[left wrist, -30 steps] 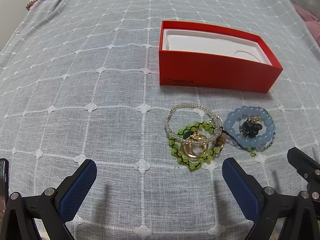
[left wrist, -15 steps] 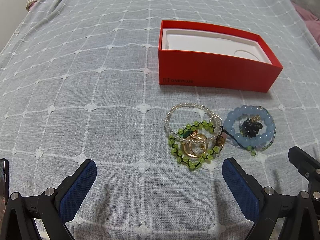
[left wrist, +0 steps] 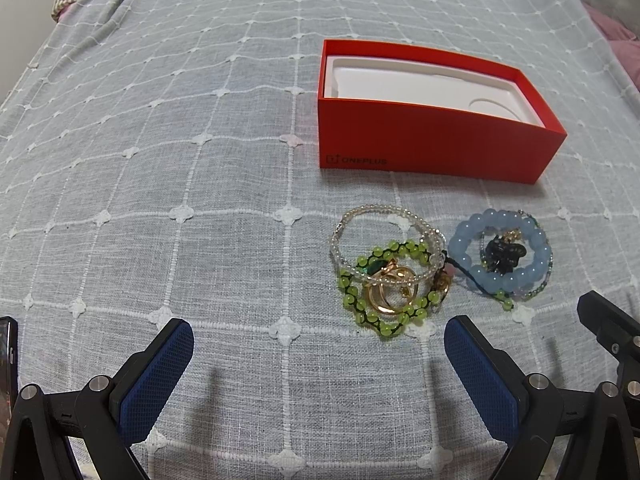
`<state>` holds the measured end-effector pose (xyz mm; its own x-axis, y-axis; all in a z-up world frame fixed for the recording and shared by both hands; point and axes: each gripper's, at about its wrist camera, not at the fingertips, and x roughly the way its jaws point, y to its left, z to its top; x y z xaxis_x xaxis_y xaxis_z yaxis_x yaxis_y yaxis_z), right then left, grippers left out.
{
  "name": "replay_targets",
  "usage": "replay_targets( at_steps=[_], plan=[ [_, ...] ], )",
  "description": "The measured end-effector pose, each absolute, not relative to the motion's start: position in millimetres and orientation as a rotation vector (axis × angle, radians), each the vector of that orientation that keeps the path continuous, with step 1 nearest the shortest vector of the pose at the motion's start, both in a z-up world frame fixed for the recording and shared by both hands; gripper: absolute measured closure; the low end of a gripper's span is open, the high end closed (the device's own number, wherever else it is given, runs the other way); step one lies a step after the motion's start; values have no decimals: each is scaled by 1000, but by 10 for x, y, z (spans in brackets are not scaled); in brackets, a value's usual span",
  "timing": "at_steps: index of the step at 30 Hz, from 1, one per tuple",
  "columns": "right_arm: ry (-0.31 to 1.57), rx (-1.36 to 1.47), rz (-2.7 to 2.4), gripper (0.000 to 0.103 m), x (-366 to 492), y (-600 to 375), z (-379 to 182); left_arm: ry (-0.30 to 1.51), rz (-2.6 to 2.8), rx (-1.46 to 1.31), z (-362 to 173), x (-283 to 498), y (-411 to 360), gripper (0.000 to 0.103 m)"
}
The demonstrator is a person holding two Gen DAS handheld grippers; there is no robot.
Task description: Organize jewelry
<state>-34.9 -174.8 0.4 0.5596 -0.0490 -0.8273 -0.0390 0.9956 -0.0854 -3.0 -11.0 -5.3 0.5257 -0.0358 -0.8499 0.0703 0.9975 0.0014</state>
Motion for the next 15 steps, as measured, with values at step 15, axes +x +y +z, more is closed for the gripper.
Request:
replay_targets(
  at_steps=[15],
  plan=[
    [978, -99, -7, 0, -359, -1762, 3, 1024, -71, 24, -104, -25, -85, 0]
  ],
)
